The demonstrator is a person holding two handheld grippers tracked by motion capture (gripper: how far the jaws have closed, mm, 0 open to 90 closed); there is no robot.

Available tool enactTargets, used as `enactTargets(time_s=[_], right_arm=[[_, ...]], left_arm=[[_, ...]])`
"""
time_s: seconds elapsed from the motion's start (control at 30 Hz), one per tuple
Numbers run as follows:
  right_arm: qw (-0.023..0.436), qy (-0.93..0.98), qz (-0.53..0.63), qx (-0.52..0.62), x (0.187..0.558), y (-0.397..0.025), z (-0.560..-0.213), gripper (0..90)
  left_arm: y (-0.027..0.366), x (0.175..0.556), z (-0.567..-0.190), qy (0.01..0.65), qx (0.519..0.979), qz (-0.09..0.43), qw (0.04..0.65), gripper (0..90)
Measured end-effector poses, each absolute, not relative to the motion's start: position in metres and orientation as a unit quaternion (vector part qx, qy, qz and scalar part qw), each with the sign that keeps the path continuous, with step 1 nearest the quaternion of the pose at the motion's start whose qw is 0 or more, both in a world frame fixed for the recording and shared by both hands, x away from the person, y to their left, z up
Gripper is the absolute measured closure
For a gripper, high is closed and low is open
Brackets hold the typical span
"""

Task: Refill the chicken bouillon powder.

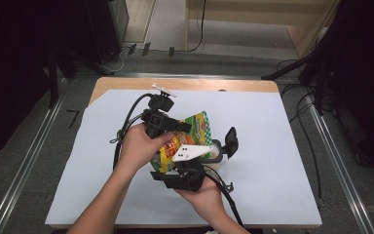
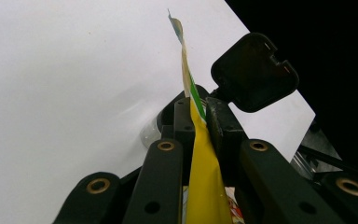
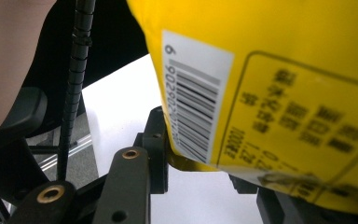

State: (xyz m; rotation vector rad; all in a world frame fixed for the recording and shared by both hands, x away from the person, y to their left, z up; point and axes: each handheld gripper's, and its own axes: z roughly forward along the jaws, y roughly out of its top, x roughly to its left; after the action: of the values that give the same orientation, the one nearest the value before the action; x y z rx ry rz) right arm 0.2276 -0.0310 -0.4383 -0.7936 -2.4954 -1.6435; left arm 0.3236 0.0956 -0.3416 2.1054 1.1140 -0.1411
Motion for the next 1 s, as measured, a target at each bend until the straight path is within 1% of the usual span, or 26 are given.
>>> enactTargets(time_s=[0.23,1.0], right_arm=[[0.038,-0.803,-0.537,-0.257,0.2281,-0.0318,-0.4381,67.2],[0.039,-0.797,-0.545,-0.255,0.2286,-0.0319,-0.4390,67.6]], left_arm=[[0.0947,0.3220,-0.3391,0.434,0.819,-0.057,0.370,84.2],[0.0964,0.3206,-0.3357,0.432,0.820,-0.048,0.373,84.2]])
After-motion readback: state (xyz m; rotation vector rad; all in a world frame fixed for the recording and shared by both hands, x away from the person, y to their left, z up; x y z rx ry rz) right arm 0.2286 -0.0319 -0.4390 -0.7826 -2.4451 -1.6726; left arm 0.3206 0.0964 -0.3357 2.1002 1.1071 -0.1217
